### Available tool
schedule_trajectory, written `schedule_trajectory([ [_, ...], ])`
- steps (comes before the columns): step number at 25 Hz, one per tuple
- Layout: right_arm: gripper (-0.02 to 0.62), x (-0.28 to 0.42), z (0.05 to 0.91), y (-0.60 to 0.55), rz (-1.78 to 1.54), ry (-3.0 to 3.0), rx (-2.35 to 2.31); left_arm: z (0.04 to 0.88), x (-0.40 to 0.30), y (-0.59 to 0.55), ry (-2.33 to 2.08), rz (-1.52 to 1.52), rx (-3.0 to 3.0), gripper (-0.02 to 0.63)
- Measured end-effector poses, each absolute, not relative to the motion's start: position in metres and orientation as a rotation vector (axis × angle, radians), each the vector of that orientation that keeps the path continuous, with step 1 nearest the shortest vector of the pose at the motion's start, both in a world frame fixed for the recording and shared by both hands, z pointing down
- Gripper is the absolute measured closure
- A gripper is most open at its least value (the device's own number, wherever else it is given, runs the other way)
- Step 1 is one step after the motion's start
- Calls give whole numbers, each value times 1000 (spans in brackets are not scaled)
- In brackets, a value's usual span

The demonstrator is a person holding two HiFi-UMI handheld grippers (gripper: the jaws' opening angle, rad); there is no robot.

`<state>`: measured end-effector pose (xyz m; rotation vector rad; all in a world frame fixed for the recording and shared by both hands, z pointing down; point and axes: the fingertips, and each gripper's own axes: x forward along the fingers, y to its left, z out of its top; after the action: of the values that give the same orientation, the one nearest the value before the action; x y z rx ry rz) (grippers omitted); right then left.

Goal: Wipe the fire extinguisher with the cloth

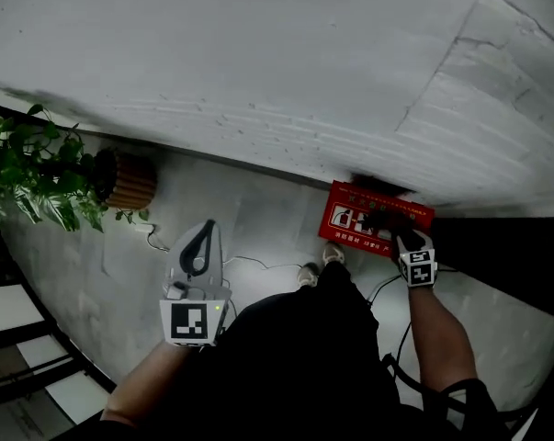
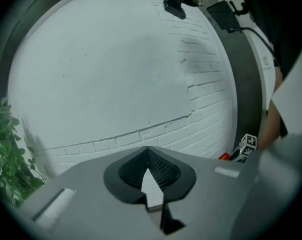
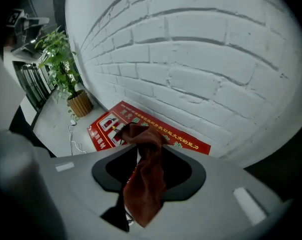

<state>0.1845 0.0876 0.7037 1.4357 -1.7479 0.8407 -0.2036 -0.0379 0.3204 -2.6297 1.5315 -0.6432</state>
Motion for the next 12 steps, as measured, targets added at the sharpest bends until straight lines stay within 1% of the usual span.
schedule_trajectory([
  [2, 430, 183, 721, 85, 854, -1747, 1380, 322, -207, -37, 1556, -702, -2596, 606],
  [5, 434, 177, 740, 88, 873, -1738, 1296, 323, -208, -37, 1580, -784, -2557, 606],
  [9, 439, 179, 759, 86, 868, -1695, 1193, 320, -207, -40, 1641, -785, -2528, 606],
  [10, 448, 178, 763, 87, 878, -1684, 1171, 319, -210, -39, 1673, -787, -2515, 606],
  [12, 509, 169, 760, 81, 845, -1701, 1119, 319, -220, -35, 1732, -797, -2486, 606],
])
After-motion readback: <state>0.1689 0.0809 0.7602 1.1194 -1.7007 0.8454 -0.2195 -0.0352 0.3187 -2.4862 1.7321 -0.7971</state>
